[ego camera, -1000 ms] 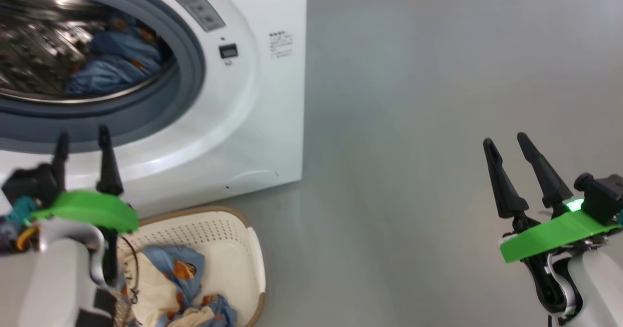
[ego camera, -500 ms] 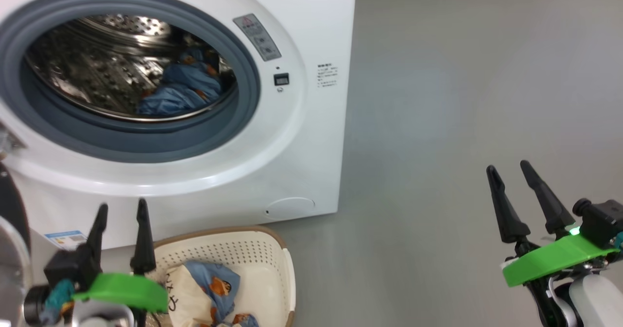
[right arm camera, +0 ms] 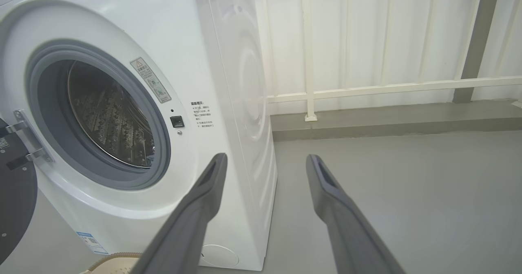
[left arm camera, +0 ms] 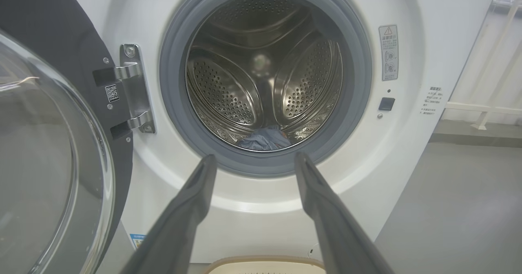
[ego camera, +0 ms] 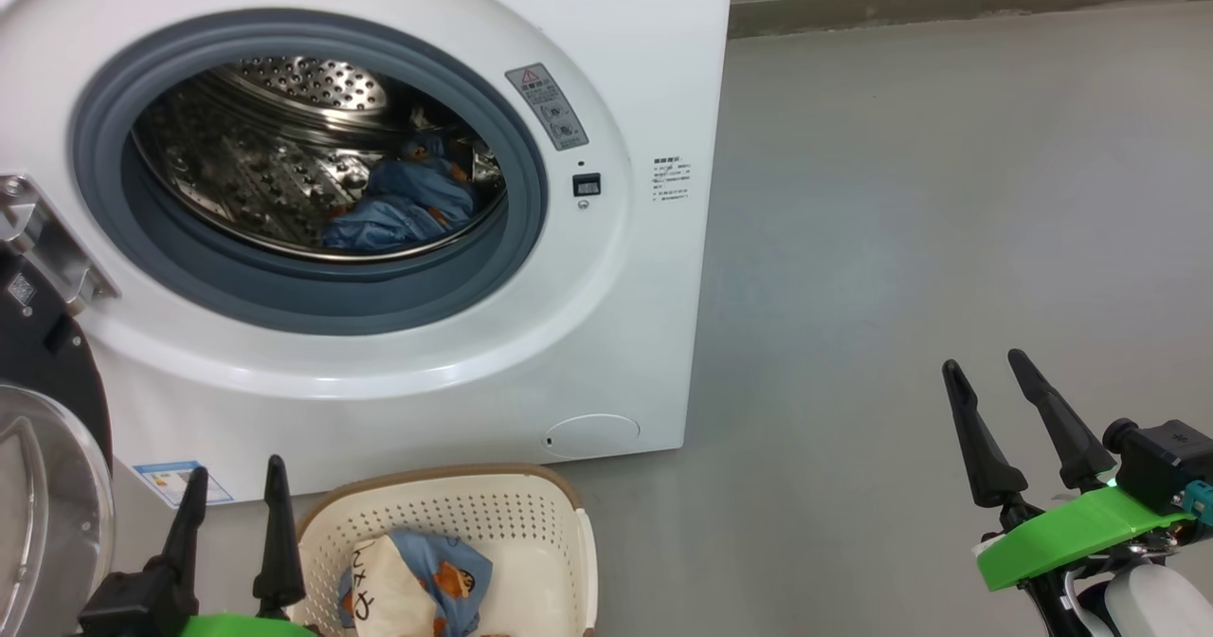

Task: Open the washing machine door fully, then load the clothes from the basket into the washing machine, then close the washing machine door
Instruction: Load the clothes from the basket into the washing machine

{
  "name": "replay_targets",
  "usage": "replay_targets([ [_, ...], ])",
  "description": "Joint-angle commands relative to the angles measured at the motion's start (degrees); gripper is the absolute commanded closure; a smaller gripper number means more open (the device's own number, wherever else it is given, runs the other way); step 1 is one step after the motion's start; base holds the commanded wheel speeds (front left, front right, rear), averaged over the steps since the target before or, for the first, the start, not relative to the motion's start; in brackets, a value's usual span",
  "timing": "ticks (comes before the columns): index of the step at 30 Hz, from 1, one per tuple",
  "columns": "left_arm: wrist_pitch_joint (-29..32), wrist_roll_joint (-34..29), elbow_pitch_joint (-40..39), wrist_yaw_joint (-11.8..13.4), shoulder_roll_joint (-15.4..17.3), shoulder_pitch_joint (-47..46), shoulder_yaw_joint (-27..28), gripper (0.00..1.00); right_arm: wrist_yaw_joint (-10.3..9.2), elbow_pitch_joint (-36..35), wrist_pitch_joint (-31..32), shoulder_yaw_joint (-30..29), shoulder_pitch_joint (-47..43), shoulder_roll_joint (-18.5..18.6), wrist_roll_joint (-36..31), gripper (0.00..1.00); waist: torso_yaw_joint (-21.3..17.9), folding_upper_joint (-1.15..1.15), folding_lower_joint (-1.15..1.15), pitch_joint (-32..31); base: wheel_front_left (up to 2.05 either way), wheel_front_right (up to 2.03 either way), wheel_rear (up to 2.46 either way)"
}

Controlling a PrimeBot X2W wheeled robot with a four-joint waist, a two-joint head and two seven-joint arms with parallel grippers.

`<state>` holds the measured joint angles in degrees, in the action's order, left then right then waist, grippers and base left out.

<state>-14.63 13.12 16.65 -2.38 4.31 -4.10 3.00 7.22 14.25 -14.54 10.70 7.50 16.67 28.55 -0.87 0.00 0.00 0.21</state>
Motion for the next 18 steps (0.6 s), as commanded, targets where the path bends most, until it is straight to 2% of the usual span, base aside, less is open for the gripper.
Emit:
replay_targets([
  [1, -0.37, 0.48, -1.97, 0.59, 0.53, -0.60, 1.78, 0.00, 0.26, -1.08, -0.46, 0.77, 0.11, 1.14, -0.69, 0.00, 0.06, 0.00, 0.00, -0.06, 0.00, 0.00, 0.00],
  [18, -0.37, 0.77, -2.53, 0.90, 0.01, -0.63, 0.05, 0.00, 0.26, -1.15, -0.46, 1.95, 0.83, 1.73, -0.07, 0.00, -0.05, 0.00, 0.00, -0.24, 0.00, 0.00, 0.00],
])
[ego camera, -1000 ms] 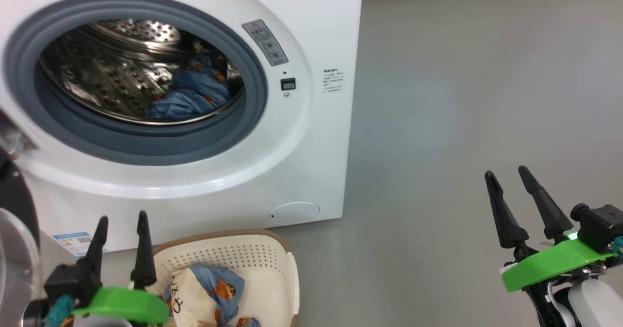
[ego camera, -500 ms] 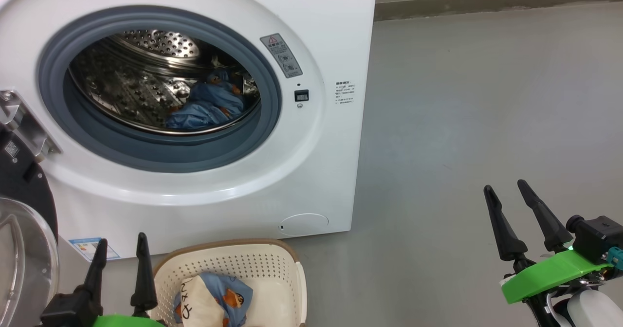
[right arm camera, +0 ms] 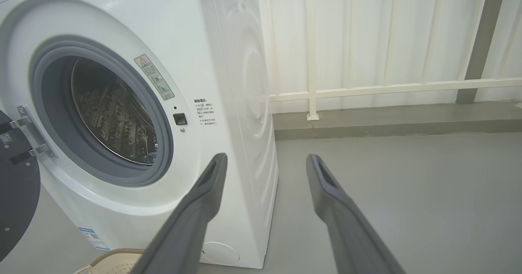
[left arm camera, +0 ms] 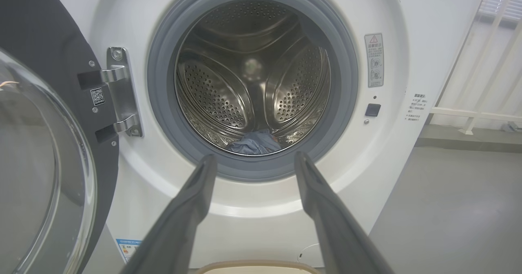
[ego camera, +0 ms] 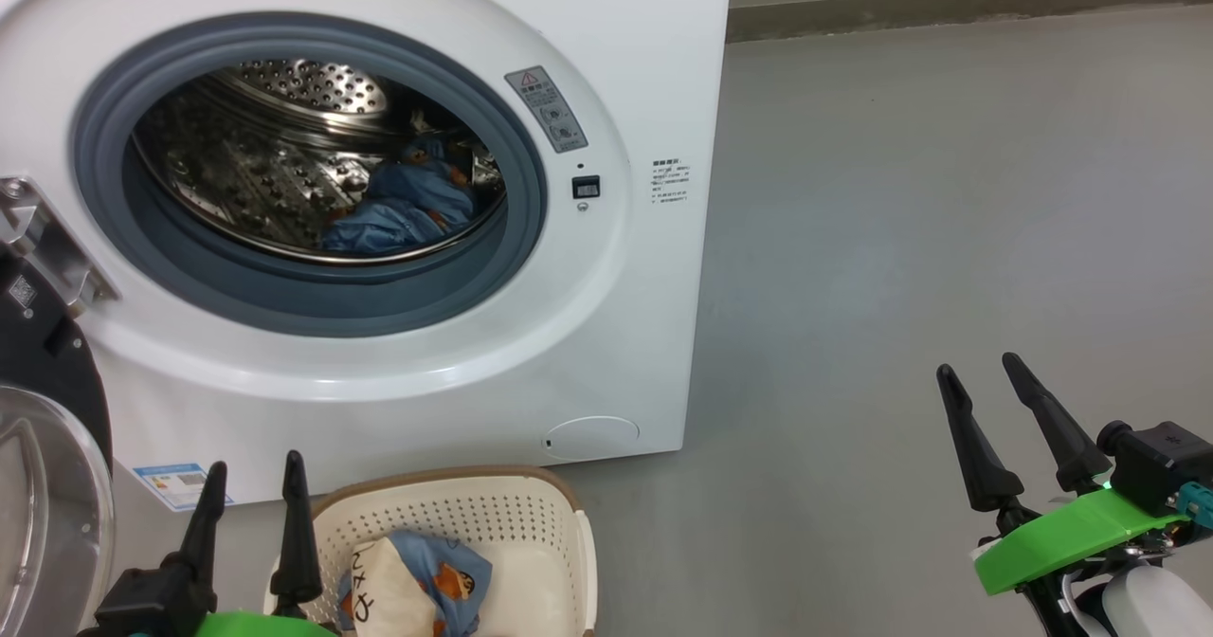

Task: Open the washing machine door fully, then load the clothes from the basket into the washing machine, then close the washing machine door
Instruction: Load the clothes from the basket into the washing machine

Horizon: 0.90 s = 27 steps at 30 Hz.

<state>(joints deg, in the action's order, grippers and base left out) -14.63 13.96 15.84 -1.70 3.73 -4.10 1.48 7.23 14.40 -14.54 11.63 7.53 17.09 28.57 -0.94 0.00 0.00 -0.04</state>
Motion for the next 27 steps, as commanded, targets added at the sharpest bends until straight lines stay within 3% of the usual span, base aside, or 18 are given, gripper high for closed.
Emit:
replay_targets([
  [1, -0.37, -0.05, -1.72, 0.23, 0.58, -0.69, 1.50, 0.00, 0.25, -1.30, -0.46, 1.03, 0.87, 1.38, -0.04, 0.00, 0.06, 0.00, 0.00, 0.06, 0.00, 0.00, 0.00],
  [27, 0.42, 0.71, -0.39, 1.37, 0.56, -1.68, 0.22, 0.00, 0.25, -1.60, -0.46, 1.15, 1.47, 0.93, 0.41, 0.00, 0.46, 0.00, 0.00, 1.88, 0.00, 0.00, 0.00],
])
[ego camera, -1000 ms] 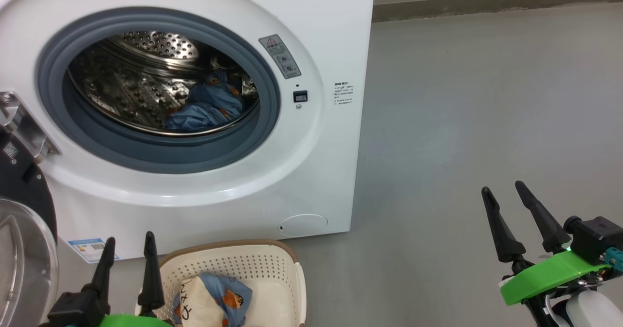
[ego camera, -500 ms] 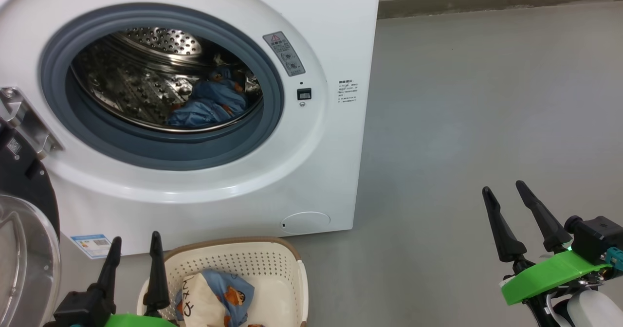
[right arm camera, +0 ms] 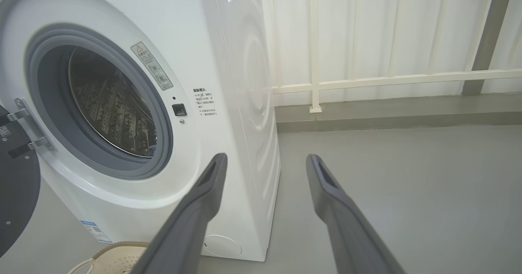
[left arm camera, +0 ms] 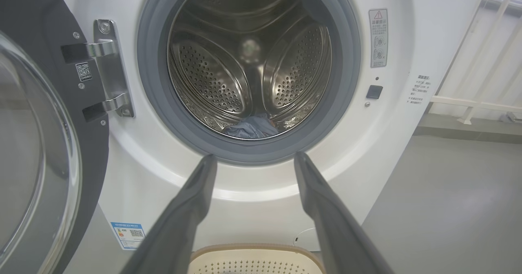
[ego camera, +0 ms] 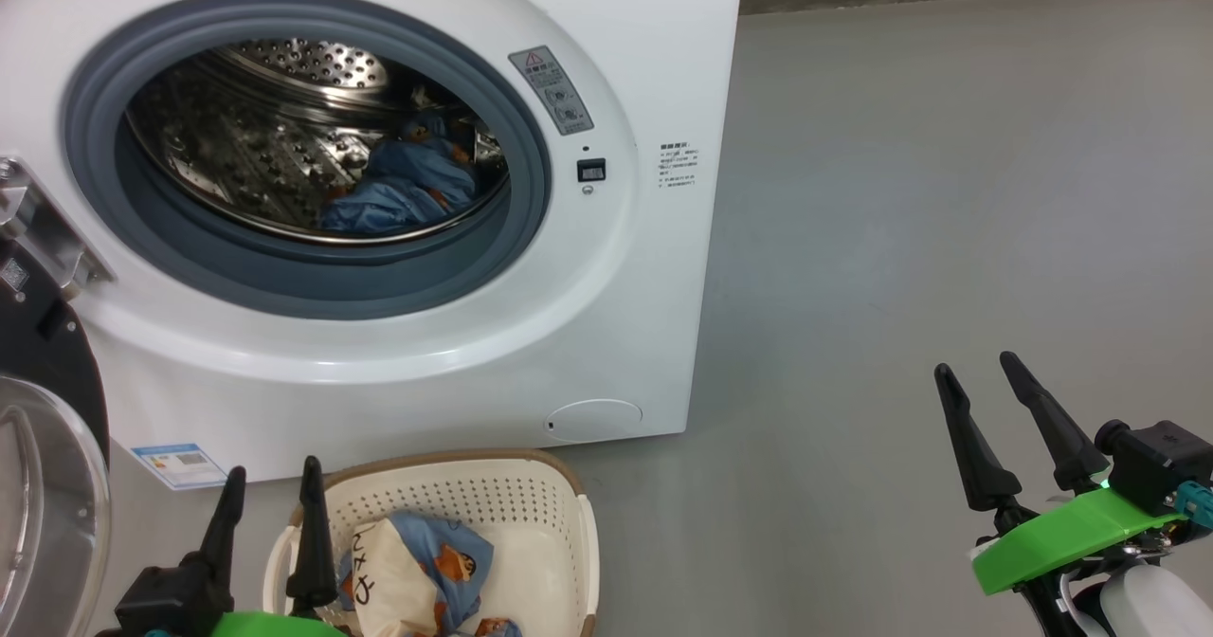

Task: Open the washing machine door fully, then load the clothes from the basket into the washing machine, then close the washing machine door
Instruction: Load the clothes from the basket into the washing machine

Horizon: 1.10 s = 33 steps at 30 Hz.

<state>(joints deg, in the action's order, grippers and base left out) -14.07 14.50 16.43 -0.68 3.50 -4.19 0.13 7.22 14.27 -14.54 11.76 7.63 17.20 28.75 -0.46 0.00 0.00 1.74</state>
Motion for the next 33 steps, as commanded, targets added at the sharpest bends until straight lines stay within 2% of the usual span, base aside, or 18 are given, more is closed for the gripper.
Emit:
replay_targets([
  [1, -0.09, 0.18, -0.81, 0.44, 0.80, -1.66, 1.51, 0.00, 0.26, -1.46, -0.46, 1.11, 1.43, 0.81, 0.30, 0.00, -0.03, 0.00, 0.00, 0.27, 0.00, 0.00, 0.00],
  [8, 0.32, 0.45, 0.82, 0.93, 0.66, -2.81, 0.74, 0.00, 0.26, -1.86, -0.46, 1.90, 2.40, 0.81, 0.76, 0.00, 0.13, 0.00, 0.00, 2.61, 0.00, 0.00, 0.00],
  [19, 0.95, 0.99, 7.66, 1.11, 0.42, -7.50, -0.86, 0.00, 0.26, -3.02, -0.46, 2.93, 5.09, 0.64, 1.70, 0.00, 1.02, 0.00, 0.00, 9.36, 0.00, 0.00, 0.00],
  [33, 4.36, 2.06, 31.26, -0.58, 0.23, -23.71, -3.62, 0.00, 0.26, -6.02, -0.46, 4.15, 12.28, 1.50, 2.63, 0.00, 1.30, 0.00, 0.00, 24.41, 0.00, 0.00, 0.00],
])
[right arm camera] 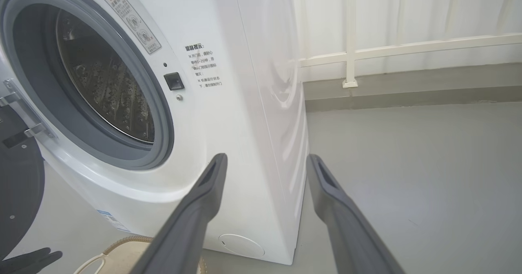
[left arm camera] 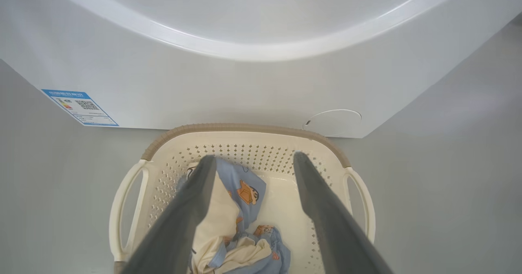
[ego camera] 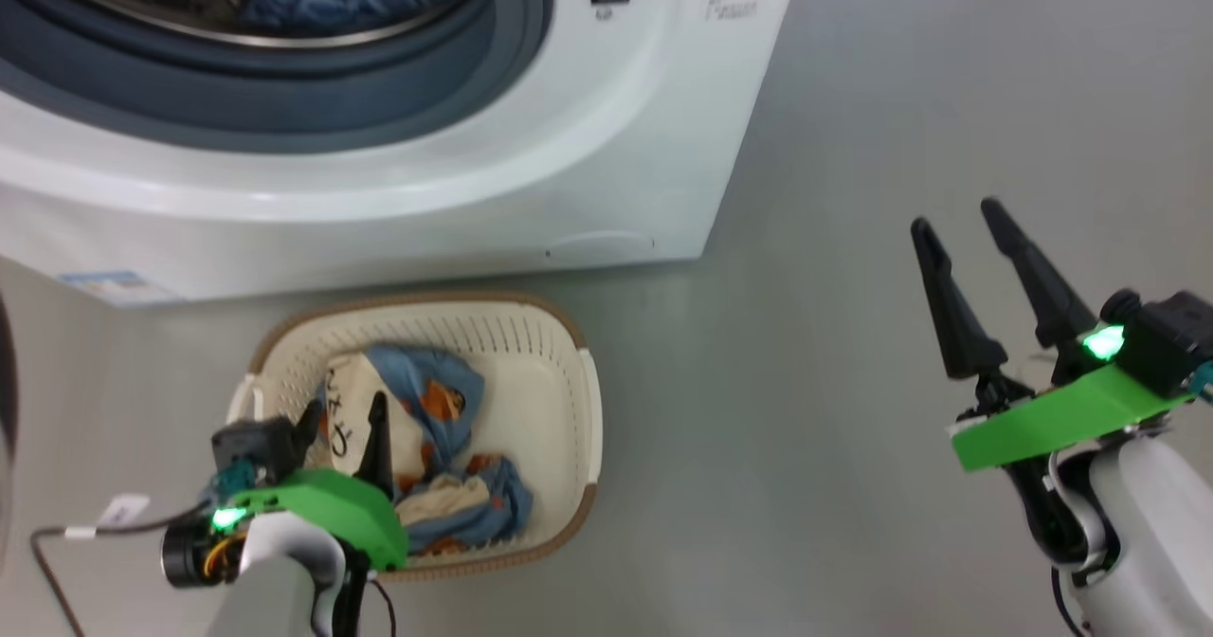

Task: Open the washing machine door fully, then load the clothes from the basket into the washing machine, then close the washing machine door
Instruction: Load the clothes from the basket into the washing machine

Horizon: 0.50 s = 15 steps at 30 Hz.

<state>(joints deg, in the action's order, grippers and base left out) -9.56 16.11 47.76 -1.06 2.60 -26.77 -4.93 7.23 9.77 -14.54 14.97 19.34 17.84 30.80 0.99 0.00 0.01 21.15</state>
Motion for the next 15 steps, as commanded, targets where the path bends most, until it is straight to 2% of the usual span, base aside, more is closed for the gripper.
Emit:
replay_targets([
  [1, -0.14, 0.44, 1.77, -0.24, 1.13, -2.43, 1.30, 0.00, 0.25, -1.69, -0.46, 0.98, 1.03, 1.01, 0.65, 0.00, -0.26, 0.00, -0.01, 5.95, 0.00, 0.00, 0.00],
  [9, 0.14, 1.01, 14.09, 0.69, 1.74, -10.60, 1.39, 0.00, 0.25, -3.06, -0.46, 1.18, 3.64, 2.13, 1.05, 0.00, -1.41, 0.00, -0.01, 12.07, 0.00, 0.00, 0.00],
  [15, 0.50, 1.93, 19.94, 1.23, 2.87, -13.86, 2.07, 0.00, 0.25, -4.20, -0.46, 1.20, 4.89, 2.80, 1.11, 0.00, -2.44, 0.00, -0.01, 15.71, 0.00, 0.00, 0.00],
])
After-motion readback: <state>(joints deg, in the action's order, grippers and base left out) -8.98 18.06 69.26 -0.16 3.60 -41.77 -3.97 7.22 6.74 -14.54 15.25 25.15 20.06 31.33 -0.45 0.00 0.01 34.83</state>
